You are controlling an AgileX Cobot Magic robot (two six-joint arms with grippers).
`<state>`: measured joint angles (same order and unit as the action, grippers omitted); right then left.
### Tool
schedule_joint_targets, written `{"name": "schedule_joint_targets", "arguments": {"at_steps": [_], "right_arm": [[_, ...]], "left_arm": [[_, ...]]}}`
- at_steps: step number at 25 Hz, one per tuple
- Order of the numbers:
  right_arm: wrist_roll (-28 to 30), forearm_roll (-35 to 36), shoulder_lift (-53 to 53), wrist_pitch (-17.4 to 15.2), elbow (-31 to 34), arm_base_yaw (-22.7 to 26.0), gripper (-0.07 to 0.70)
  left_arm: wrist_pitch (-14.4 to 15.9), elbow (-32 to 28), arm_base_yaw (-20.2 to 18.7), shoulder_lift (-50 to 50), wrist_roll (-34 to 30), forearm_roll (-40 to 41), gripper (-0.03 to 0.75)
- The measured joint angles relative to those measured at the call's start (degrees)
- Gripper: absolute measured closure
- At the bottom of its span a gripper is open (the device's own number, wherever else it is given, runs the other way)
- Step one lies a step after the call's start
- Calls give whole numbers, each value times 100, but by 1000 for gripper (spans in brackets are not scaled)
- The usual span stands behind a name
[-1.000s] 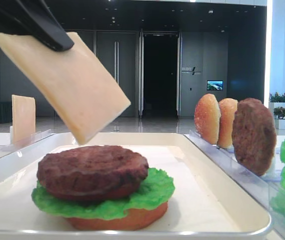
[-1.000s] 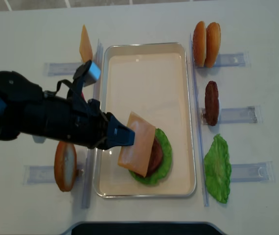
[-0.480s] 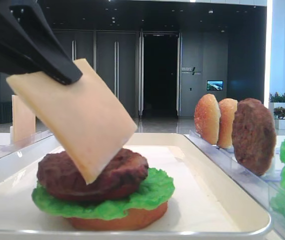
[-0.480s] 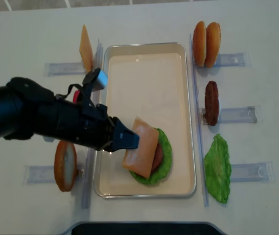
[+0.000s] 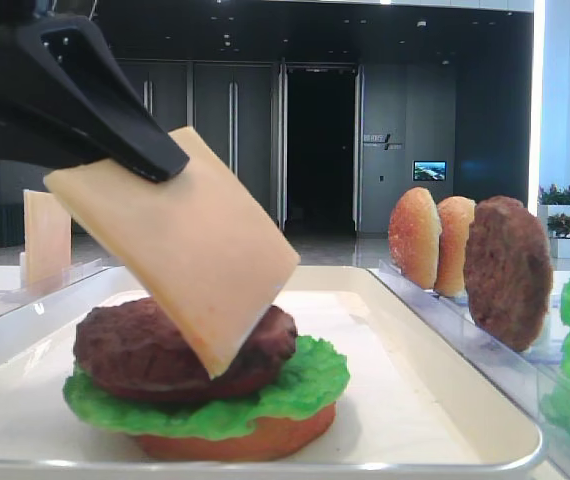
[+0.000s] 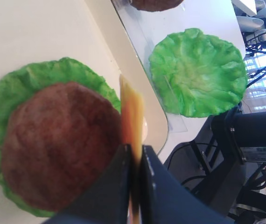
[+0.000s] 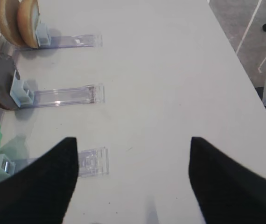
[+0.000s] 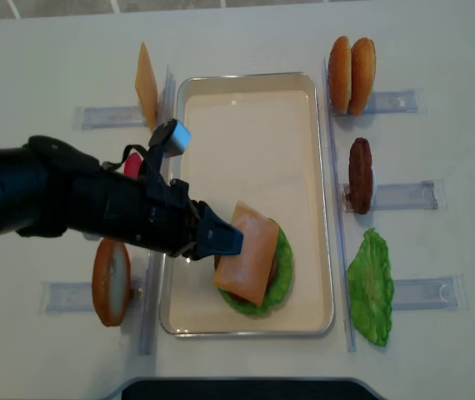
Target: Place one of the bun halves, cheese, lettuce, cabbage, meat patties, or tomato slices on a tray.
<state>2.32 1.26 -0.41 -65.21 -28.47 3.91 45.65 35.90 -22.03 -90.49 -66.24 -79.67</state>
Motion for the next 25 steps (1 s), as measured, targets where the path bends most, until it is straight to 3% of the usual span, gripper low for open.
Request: {"name": "schedule_joint_targets", "arguments": {"at_steps": [7,18,22,25], "right_arm": [[0,0,0,0,0,0,128],[0,0,0,0,0,0,128],[0,0,0,0,0,0,128],[0,0,0,0,0,0,128]], "left_arm": [[-224,0,0,-66,145,299,668],[-1289,0,0,-70,374,538,196],[-1380,68,0,-39,526,766,145],[-1385,333,0,194,1024,1395,139]]}}
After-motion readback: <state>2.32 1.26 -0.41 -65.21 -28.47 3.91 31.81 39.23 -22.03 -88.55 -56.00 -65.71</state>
